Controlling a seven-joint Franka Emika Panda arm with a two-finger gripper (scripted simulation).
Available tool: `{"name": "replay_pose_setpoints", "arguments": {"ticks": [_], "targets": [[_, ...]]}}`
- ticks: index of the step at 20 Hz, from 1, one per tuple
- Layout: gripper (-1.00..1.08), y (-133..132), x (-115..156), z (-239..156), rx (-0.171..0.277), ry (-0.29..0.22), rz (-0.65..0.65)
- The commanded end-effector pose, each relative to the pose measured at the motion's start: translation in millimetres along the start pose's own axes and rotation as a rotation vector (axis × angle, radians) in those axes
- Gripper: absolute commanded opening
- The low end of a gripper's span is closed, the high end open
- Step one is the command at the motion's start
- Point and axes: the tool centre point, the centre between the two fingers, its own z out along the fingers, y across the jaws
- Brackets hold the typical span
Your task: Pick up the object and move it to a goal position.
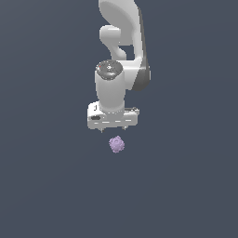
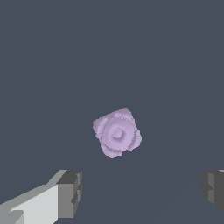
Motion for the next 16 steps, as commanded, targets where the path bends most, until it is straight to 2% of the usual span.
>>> {"name": "replay_pose_setpoints", "arguments": {"ticks": [1, 9, 16], "targets": [[1.0, -1.4, 2.7, 10.6, -0.002, 0.0, -0.064], [1.0, -7.1, 10.4, 45.4, -0.005, 0.003, -0.273], [1.0, -10.7, 13.5, 62.8, -0.003, 0.005, -0.377]]}}
